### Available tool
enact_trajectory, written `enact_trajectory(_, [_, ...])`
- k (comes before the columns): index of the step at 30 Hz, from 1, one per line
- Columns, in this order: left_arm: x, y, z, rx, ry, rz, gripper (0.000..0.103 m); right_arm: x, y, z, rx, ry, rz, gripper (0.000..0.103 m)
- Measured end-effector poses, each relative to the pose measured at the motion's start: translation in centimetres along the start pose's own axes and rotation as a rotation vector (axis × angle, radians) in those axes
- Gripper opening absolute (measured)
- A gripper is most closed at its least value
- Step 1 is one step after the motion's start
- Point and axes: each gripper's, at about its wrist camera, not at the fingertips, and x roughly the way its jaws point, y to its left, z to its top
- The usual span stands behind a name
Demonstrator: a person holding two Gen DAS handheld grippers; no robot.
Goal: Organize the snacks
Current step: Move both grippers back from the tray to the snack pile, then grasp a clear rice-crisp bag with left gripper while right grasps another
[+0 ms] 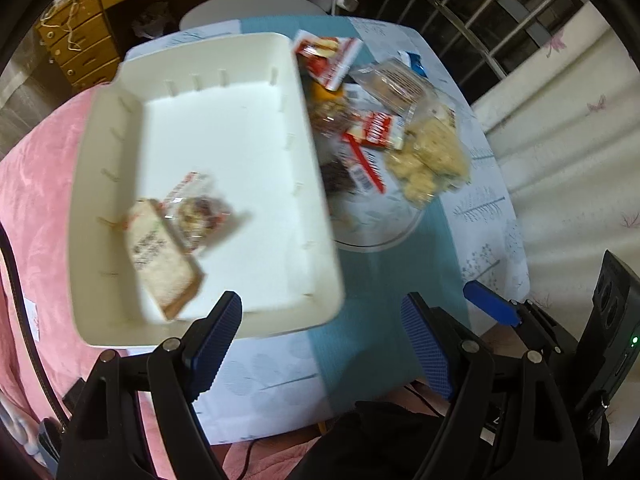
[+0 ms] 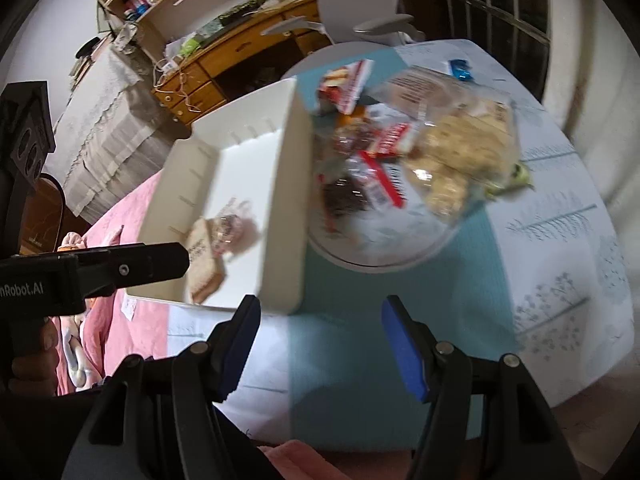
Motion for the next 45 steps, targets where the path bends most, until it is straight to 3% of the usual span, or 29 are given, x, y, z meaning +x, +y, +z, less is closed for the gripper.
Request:
enact_trajectory(7, [1.0, -4.1, 1.6, -0.045, 0.003, -0.006, 0.081, -1.4, -4.7, 2.0, -0.031, 0.031, -0.030, 0.063])
enact_trajectory(17, [2.6, -7.3, 4.2, -0.182, -0.032, 0.024, 0.081, -2.1, -8.9, 6.6, -0.201, 0.046, -0.035, 0.063])
enact_trajectory(29, [7.4, -8.4, 6.9, -0.332, -0.016, 0.077, 0.083, 0.1, -11.6, 10.1, -0.478, 0.030, -0.049, 0.063])
enact_trajectory(34, [9.7, -7.5, 7.8, -0.389, -0.038, 0.096, 0.083, 2.6, -12.8, 11.5, -0.496, 0.043, -0.018, 0.063])
enact_trajectory(38, [12.1, -6.7, 8.6, -0.394, -0.011, 0.132, 0.083, 4.7, -13.4, 12.0, -0.509, 0.041, 0.018, 0.064])
enact_trajectory(45, [15.4, -6.2, 9.3, -0.398, 0.032, 0.142, 0.083, 7.6, -13.8, 12.6, -0.558, 0.041, 0.058, 0.077])
